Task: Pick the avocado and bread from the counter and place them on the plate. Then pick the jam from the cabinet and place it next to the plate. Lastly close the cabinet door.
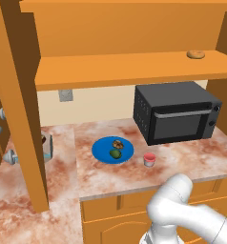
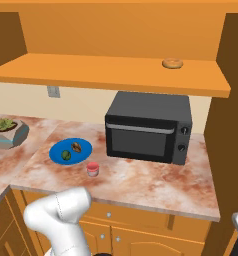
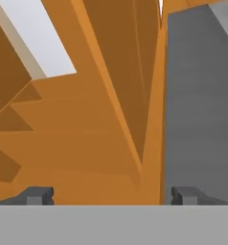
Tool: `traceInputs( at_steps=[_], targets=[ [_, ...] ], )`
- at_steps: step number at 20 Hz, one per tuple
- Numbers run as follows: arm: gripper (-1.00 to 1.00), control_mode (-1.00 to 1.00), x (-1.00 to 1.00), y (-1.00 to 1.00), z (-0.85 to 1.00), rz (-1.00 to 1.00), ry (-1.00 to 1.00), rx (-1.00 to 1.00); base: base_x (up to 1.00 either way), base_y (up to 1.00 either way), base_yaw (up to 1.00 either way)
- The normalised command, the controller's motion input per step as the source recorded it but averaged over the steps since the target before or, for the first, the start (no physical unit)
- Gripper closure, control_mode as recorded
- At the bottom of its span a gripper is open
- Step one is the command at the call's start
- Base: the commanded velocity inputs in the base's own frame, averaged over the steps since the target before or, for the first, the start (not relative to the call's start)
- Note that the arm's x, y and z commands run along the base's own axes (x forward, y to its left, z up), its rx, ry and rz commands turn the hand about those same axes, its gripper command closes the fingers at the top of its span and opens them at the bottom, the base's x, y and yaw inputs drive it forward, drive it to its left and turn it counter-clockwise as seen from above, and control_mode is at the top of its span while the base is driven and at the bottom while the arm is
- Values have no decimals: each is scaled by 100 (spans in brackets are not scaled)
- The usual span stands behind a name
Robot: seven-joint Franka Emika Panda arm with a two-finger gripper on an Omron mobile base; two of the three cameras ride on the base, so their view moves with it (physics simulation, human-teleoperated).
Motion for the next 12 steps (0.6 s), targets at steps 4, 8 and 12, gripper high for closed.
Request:
traceInputs(
  at_steps=[4, 8, 12],
  targets=[
    [-100, -100, 52, -34, -6, 0, -2, 0, 0, 0, 0],
    [-100, -100, 51, -37, -2, 0, -1, 0, 0, 0, 0],
    [-100, -100, 50, -36, -2, 0, -3, 0, 0, 0, 0]
  ],
)
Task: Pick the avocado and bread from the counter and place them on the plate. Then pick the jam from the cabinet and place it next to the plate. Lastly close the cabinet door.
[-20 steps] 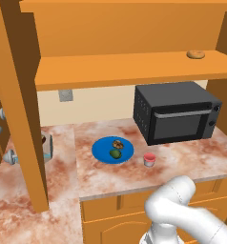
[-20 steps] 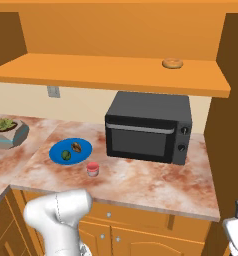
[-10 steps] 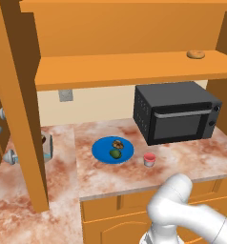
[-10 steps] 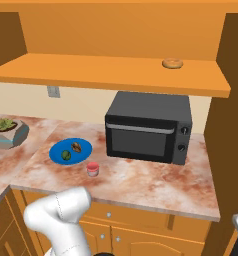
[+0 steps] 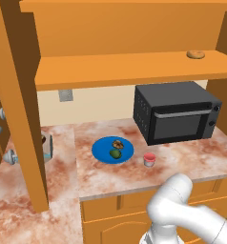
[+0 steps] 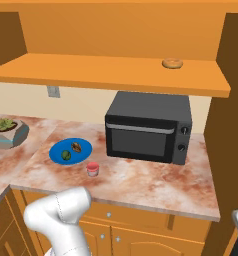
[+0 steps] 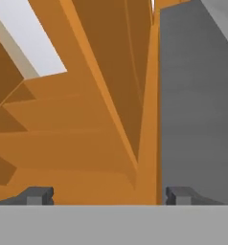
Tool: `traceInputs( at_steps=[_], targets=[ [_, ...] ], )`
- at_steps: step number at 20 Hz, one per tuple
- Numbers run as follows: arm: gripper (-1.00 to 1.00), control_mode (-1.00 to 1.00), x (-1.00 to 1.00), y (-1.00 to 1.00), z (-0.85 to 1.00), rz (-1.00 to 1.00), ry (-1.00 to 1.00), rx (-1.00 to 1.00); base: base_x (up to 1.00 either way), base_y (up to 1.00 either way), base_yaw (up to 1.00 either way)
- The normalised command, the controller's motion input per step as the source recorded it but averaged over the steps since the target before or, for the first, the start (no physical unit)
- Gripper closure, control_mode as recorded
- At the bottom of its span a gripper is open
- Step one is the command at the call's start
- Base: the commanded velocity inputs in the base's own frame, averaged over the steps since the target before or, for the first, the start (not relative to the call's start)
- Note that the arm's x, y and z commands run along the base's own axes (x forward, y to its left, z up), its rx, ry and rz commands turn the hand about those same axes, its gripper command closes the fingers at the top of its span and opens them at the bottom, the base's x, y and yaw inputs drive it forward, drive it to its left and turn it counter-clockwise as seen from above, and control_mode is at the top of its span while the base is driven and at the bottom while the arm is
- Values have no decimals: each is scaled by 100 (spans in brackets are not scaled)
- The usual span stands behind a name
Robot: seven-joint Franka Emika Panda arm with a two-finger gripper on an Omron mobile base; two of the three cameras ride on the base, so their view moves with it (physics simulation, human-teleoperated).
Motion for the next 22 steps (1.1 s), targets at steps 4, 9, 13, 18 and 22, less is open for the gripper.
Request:
traceInputs(
  at_steps=[4, 9, 13, 18, 22],
  targets=[
    [-100, -100, 63, -20, 0, 0, -4, 0, 0, 0, 0],
    [-100, -100, 75, 0, 0, 0, -1, 0, 0, 0, 0],
    [-100, -100, 52, 8, 14, 0, 0, -3, 0, 0, 0],
    [-100, -100, 12, 18, 38, 0, -2, -4, 0, 0, 0],
    [-100, -100, 14, 14, 54, 0, -1, -3, 0, 0, 0]
  ],
)
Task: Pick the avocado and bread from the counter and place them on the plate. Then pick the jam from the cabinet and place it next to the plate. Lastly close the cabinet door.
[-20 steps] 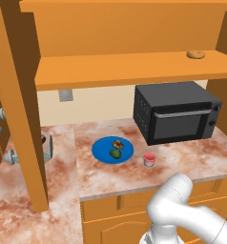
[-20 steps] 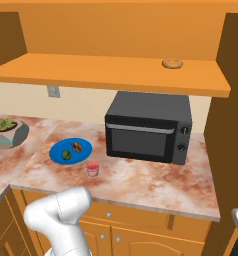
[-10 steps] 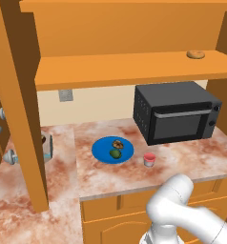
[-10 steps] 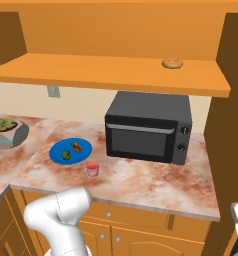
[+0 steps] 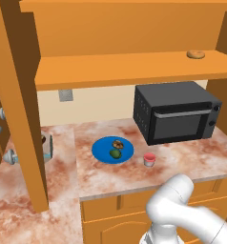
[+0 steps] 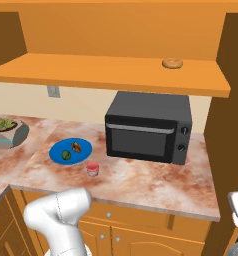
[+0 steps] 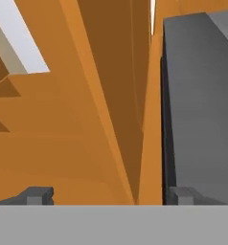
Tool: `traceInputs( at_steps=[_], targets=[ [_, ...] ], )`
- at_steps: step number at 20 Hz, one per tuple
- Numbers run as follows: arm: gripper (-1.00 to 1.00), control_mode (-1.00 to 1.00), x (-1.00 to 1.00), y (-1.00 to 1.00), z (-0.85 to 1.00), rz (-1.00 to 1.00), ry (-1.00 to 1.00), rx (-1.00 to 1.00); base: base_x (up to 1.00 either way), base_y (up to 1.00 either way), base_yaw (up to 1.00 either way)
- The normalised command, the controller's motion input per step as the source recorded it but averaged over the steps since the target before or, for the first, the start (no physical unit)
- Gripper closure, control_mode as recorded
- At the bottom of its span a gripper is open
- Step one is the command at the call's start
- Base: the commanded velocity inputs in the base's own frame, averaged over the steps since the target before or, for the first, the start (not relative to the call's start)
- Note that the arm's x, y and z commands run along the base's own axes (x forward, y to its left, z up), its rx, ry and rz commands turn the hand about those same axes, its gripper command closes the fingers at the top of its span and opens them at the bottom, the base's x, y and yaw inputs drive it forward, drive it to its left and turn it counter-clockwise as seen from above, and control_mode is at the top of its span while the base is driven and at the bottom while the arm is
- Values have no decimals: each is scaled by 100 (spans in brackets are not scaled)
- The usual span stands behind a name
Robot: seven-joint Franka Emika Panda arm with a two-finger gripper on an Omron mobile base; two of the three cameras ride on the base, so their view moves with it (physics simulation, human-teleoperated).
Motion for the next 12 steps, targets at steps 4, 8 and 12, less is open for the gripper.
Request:
traceInputs(
  at_steps=[4, 8, 12],
  targets=[
    [-100, -100, 32, 20, 43, 0, 0, -7, 0, 0, 0],
    [-100, -100, 33, 27, 37, 0, 0, -11, 0, 0, 0],
    [-100, -100, 27, 29, 47, 0, 0, -13, 0, 0, 0]
  ],
)
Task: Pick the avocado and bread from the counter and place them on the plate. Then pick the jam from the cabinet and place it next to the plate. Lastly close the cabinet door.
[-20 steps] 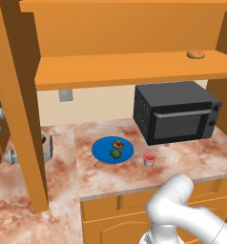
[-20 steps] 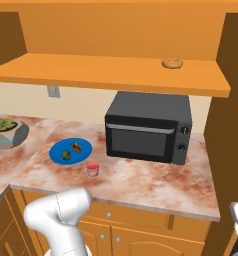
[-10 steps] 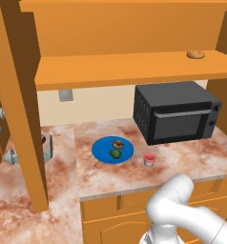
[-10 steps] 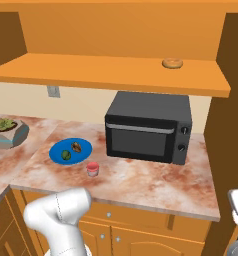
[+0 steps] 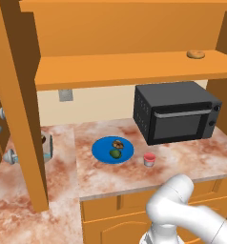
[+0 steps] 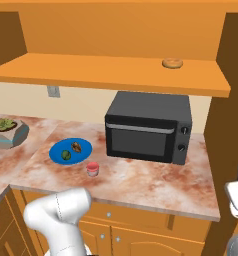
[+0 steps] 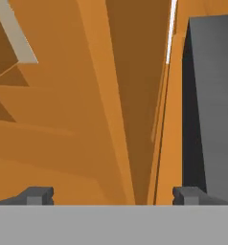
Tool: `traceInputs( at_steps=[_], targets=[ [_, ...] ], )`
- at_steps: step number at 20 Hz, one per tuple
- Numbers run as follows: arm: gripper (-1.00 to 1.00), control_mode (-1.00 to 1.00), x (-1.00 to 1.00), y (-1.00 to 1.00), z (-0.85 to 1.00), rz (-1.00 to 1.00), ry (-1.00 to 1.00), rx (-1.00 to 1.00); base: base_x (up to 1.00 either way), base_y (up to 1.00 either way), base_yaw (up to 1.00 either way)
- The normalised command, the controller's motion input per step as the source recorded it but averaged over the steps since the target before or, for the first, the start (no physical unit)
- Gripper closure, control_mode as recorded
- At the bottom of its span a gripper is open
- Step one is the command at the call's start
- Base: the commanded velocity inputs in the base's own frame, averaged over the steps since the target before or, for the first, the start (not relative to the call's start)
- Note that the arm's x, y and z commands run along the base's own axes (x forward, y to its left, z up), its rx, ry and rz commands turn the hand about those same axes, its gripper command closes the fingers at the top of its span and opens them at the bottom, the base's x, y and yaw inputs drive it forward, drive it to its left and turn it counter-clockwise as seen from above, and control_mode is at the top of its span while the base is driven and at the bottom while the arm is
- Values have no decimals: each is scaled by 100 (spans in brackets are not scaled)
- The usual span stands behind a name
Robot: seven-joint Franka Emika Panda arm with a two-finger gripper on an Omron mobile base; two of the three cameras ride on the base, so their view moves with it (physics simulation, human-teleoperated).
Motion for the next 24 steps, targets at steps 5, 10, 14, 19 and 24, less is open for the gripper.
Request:
traceInputs(
  at_steps=[5, 10, 14, 19, 24],
  targets=[
    [-100, -100, 25, 25, 54, 1, 0, -11, 0, 0, 0],
    [-100, -100, 23, 35, 53, 1, 0, -13, 0, 0, 0],
    [-100, -100, 21, 46, 52, 1, 0, -16, 0, 0, 0],
    [-100, -100, 20, 60, 64, 1, 1, -15, 0, 0, 0],
    [-100, -100, 21, 81, 66, 0, 6, -19, 0, 0, 0]
  ],
)
